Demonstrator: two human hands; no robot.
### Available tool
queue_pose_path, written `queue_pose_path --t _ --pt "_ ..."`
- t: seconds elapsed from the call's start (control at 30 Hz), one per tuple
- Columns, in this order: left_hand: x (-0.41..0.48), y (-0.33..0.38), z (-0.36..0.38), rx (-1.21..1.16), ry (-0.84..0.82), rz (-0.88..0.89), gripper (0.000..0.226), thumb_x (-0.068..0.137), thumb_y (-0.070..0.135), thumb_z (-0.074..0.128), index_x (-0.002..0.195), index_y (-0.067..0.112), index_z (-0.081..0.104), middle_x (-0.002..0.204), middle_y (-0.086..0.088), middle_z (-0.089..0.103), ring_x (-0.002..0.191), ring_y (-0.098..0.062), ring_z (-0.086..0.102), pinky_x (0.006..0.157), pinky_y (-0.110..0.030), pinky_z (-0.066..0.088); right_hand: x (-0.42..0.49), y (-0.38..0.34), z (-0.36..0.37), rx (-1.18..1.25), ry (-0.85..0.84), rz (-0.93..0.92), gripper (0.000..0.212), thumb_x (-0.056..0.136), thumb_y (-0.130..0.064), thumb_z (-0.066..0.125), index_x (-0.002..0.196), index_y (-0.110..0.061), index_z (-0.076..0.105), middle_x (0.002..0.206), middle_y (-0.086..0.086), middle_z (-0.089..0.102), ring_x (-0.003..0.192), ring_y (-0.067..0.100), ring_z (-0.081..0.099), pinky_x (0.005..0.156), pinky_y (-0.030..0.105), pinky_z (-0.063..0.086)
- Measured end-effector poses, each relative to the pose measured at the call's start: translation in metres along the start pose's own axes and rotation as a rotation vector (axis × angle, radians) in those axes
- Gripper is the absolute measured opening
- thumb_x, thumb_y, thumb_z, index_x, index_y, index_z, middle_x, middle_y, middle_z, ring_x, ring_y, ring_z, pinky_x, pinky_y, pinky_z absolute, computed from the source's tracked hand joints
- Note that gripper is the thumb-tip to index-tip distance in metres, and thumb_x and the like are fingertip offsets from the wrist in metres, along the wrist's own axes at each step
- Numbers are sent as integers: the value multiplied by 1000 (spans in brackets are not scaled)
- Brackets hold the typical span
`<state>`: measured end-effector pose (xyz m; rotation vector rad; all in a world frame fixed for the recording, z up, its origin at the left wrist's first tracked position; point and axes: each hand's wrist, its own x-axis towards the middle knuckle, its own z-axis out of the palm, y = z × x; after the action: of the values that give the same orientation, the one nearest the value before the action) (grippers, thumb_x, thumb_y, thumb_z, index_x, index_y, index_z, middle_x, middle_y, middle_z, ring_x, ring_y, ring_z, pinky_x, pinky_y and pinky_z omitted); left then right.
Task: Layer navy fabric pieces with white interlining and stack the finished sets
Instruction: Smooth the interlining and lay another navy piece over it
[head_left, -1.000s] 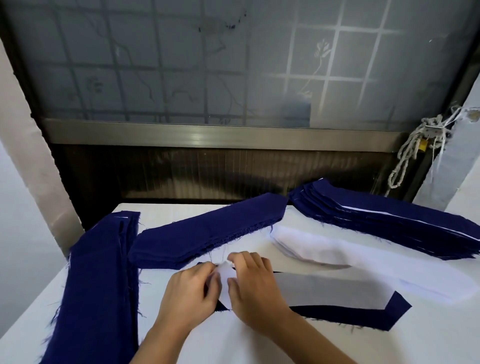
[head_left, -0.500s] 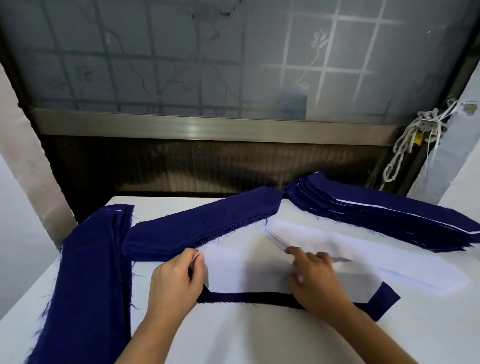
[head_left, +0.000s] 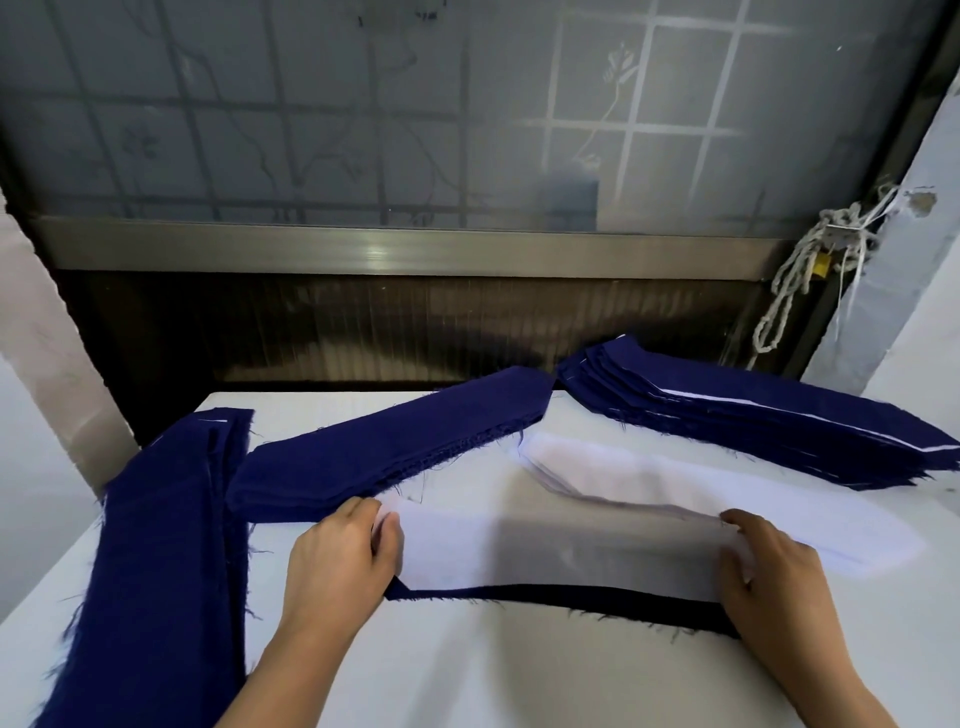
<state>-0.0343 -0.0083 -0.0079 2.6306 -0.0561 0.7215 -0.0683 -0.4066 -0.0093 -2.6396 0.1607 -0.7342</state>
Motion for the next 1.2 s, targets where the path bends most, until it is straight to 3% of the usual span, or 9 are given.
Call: queue_pose_path --t 0.13,0.3,0.47,0.57,0.73,0.83,0.9,1.0,1.2 --pt "-2 -1 -3 -123 68 -121 42 92 26 61 60 16 36 48 4 42 44 -20 45 42 -32 34 -5 -5 -3 152 80 147 37 89 -14 61 122 -26 52 102 -5 60 84 29 55 72 38 41" --pt "0 -6 -3 -258 111 -321 46 89 37 64 57 15 41 48 -2 48 48 -22 50 46 -34 40 -7 -8 -10 358 169 336 31 91 -18 58 109 -39 46 87 -12 61 73 9 56 63 35 40" --pt "1 -9 2 -97 -7 -282 45 89 40 63 59 14 41 48 -2 48 49 -23 50 46 -30 32 -6 -6 -7 150 62 275 26 87 -11 57 106 -26 50 72 -6 62 64 25 56 59 39 44" --pt "2 -8 3 -51 -12 -240 46 89 41 63 59 17 38 48 1 44 48 -19 46 44 -29 29 -3 -4 -4 35 12 242 24 87 -12 58 109 -20 53 79 6 65 69 31 54 60 36 40" --pt "2 -7 2 -31 -13 -232 46 89 40 64 59 18 36 49 2 43 47 -17 44 44 -29 30 -5 -5 -9 340 167 316 24 93 -19 57 105 -38 49 86 -5 62 71 23 57 66 36 40" --pt "2 -5 1 -30 -20 -217 46 89 39 64 59 18 37 49 2 43 47 -17 44 45 -30 31 -6 -4 -12 434 111 298 28 92 -23 60 108 -42 46 96 -10 59 65 25 64 61 30 43" --pt "1 -4 0 -32 -15 -195 47 89 39 64 58 19 36 49 3 42 46 -15 43 45 -30 32 -6 -4 -8 410 42 256 37 90 -16 64 116 -35 47 98 -8 59 70 22 64 59 26 42" --pt "1 -5 0 -19 -13 -177 49 88 40 66 57 18 35 49 4 41 46 -14 41 44 -29 29 -5 -4 -2 263 -11 161 50 86 4 59 128 -20 47 103 1 56 80 26 57 71 33 41" --pt "2 -5 2 7 -16 -176 44 85 33 69 57 20 38 51 6 44 48 -10 43 44 -27 29 -6 1 -1 163 43 211 51 80 10 52 123 -16 50 101 1 51 80 24 51 75 34 37"
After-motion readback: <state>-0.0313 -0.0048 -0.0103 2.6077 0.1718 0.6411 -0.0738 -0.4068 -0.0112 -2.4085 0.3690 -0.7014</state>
